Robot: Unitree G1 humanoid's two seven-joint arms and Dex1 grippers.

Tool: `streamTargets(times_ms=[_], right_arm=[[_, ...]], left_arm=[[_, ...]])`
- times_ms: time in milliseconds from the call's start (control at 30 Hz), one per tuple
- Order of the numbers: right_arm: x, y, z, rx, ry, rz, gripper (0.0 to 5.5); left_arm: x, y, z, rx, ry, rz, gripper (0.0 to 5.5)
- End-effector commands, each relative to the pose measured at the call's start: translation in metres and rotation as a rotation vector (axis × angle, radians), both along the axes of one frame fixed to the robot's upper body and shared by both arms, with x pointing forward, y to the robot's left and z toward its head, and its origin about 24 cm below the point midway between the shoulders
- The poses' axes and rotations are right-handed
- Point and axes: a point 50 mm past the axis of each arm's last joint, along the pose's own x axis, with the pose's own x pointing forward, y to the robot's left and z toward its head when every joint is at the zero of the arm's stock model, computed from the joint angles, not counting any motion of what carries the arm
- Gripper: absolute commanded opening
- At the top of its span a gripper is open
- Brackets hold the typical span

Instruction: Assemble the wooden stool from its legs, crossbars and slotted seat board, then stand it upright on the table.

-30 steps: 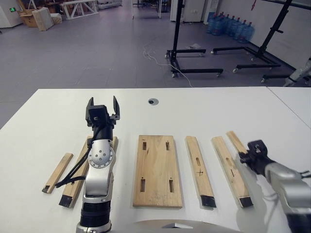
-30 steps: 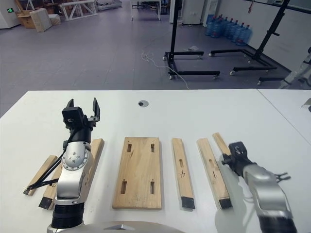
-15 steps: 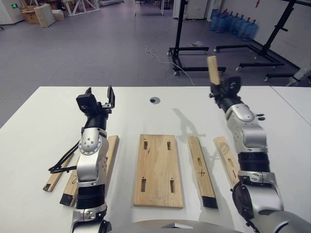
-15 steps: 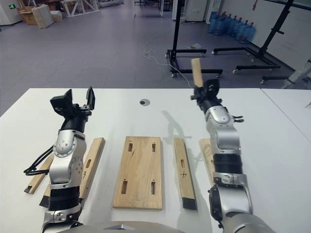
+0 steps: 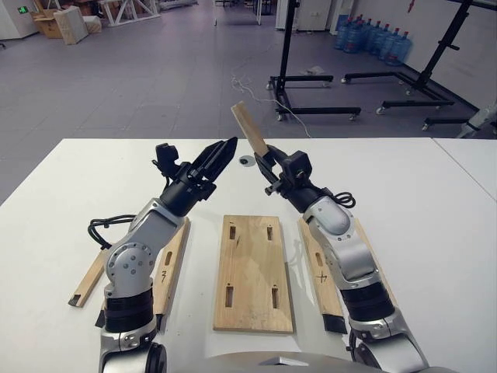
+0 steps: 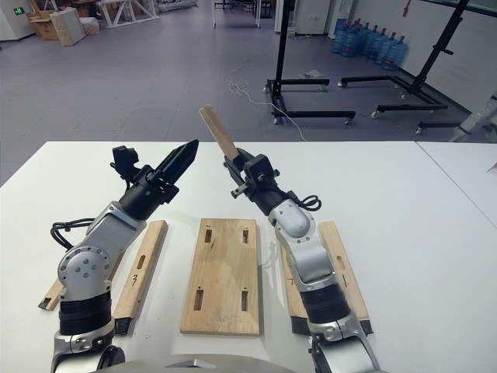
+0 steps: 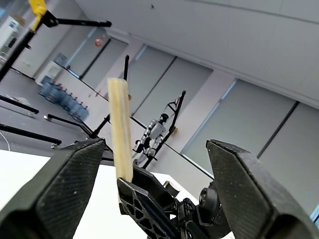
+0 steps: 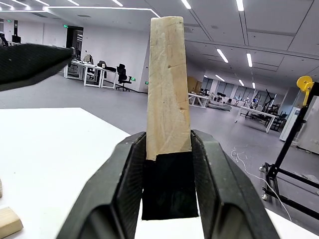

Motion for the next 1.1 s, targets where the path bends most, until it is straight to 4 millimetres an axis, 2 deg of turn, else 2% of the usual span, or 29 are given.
streamTargets(times_ms=[33,267,500,867,1100], right_arm=[[-0.01,0.01,0.011,0.028,-0.027,0.161,1.3],[-0.013,0.012,0.006,-0.022,-0.012,0.253,1.3],[-0.014,0.009,-0.005,-0.061,0.025,0.273,1.3],[-0.016,0.004,-0.017,-0.102,0.048,0.265,1.3],[-0.012,0.003,-0.014,-0.107,0.044,0.268,1.3]], left_arm=[[0.012,0.0,-0.001,0.012,0.05,0.04,3.71],[0.018,0.0,-0.001,0.032,0.054,0.039,3.71],[0.02,-0.001,0.003,0.059,0.03,0.064,3.71],[0.022,-0.001,0.0,0.075,0.028,0.088,2.18],[0.018,-0.003,-0.001,0.105,0.005,0.09,1.17]])
